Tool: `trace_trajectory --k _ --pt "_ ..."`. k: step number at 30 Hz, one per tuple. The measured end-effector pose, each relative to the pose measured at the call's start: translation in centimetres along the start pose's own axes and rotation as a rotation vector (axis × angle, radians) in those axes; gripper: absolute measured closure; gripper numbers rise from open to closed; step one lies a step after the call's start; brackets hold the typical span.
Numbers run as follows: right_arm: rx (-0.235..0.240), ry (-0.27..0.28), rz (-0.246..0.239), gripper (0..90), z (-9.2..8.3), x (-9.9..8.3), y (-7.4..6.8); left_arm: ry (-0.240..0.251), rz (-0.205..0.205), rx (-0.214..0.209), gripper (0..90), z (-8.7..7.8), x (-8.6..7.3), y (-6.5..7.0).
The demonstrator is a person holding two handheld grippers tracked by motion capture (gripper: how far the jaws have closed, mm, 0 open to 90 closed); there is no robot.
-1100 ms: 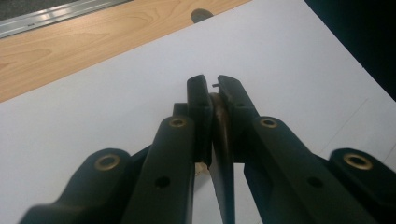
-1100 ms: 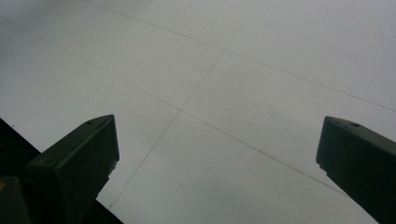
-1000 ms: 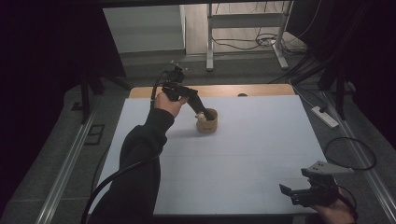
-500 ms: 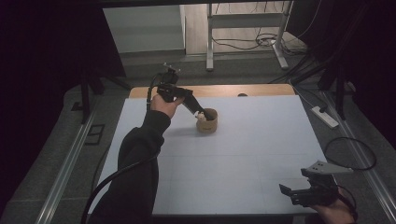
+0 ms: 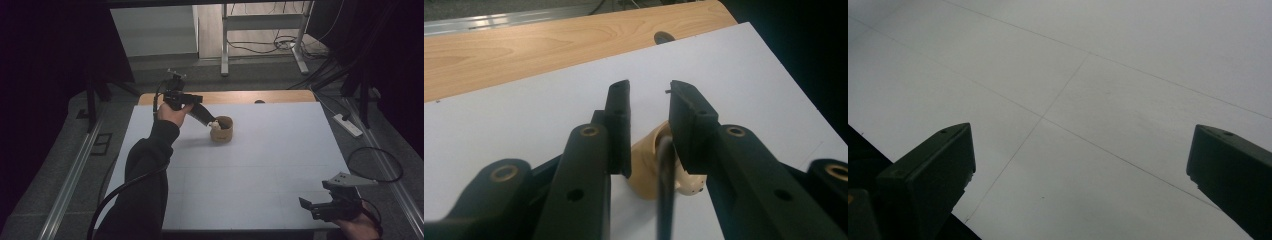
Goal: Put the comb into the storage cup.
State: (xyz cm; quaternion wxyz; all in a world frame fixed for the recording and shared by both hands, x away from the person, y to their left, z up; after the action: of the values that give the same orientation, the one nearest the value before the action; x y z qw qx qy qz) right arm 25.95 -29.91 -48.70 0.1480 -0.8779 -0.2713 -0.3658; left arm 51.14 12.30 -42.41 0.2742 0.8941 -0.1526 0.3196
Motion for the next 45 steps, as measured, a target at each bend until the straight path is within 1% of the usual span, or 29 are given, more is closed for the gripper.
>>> trace_trajectory --k 5,6,7,9,10,12,15,16,18,21,25,26,29,30,31,35,36,39,40,43,45 --pt "0.0 0.0 0.0 0.0 0.0 0.0 0.0 0.009 0.006 -0.004 65.4 -0.1 0.0 0.0" --pt "0.001 0.0 0.0 0.0 0.0 0.0 0.0 0.011 0.008 -0.004 63.0 -0.1 0.0 0.1" --pt "0.001 0.0 0.0 0.0 0.0 0.0 0.0 0.013 0.01 -0.006 63.0 -0.1 0.0 0.1" --pt "0.001 0.001 0.0 0.0 0.0 0.0 0.0 0.015 0.014 -0.001 60.7 -0.2 0.0 0.1" --pt "0.0 0.001 -0.001 0.0 0.0 0.0 0.0 0.018 0.016 0.0 57.8 -0.2 0.0 0.1" --pt "0.001 0.001 -0.002 0.0 0.0 0.0 0.0 0.027 0.018 0.002 56.8 -0.3 0.0 0.2" --pt "0.0 0.001 -0.002 0.0 0.0 0.0 0.0 0.038 0.027 0.005 52.1 -0.5 0.1 0.2" --pt "-0.001 0.002 -0.003 0.0 0.0 0.0 0.0 0.042 0.037 0.012 48.7 -0.6 0.1 0.3" --pt "-0.001 0.002 -0.004 0.0 0.0 0.0 0.0 0.049 0.042 0.01 47.4 -0.7 0.1 0.3" --pt "-0.002 0.0 -0.006 0.0 0.0 0.0 -0.1 0.066 0.067 0.017 40.9 -0.9 0.2 0.5" --pt "-0.002 0.001 -0.007 0.0 0.0 0.0 -0.1 0.072 0.083 0.028 35.1 -1.0 0.2 0.7" --pt "-0.002 0.001 -0.007 0.0 0.0 0.0 -0.1 0.075 0.086 0.03 35.1 -1.0 0.2 0.7" --pt "-0.002 0.0 -0.009 0.0 0.0 0.0 -0.1 0.083 0.105 0.037 31.3 -1.0 0.1 0.9" --pt "-0.002 -0.001 -0.01 0.0 0.0 0.0 -0.1 0.081 0.113 0.04 29.0 -1.0 0.1 1.0" --pt "-0.002 -0.001 -0.01 0.0 0.0 0.0 -0.1 0.082 0.124 0.047 29.0 -1.1 0.1 1.0" --pt "-0.001 0.0 -0.012 0.0 0.0 0.0 -0.1 0.104 0.147 0.052 24.3 -1.3 0.1 1.3" --pt "0.0 0.0 -0.013 0.0 0.0 0.0 -0.1 0.108 0.155 0.053 21.5 -1.4 0.0 1.3" --pt "0.0 0.0 -0.013 0.0 0.0 0.0 -0.1 0.122 0.178 0.06 19.5 -1.6 -0.1 1.5" --pt "0.0 -0.001 -0.014 0.0 0.0 0.0 -0.1 0.125 0.19 0.063 16.2 -1.7 -0.2 1.5" --pt "-0.001 -0.001 -0.016 0.0 0.0 0.0 -0.1 0.128 0.195 0.066 14.1 -1.8 -0.3 1.5" --pt "-0.002 -0.002 -0.016 0.0 0.0 0.0 -0.2 0.134 0.205 0.064 10.8 -2.0 -0.4 1.5"
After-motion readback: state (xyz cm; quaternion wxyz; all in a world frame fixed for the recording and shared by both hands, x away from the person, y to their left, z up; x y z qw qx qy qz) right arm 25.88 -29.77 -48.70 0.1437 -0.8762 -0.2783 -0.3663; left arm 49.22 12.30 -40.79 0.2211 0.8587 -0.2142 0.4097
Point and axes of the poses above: each handheld gripper's, and its own axes: z roughly forward along the jaws, x roughly out of its top, y roughly to its right, the point moved 5 cm from there along z, roughly forward along the jaws, and after that the axes turned 1 degree about -z, right-handed, at the moved point
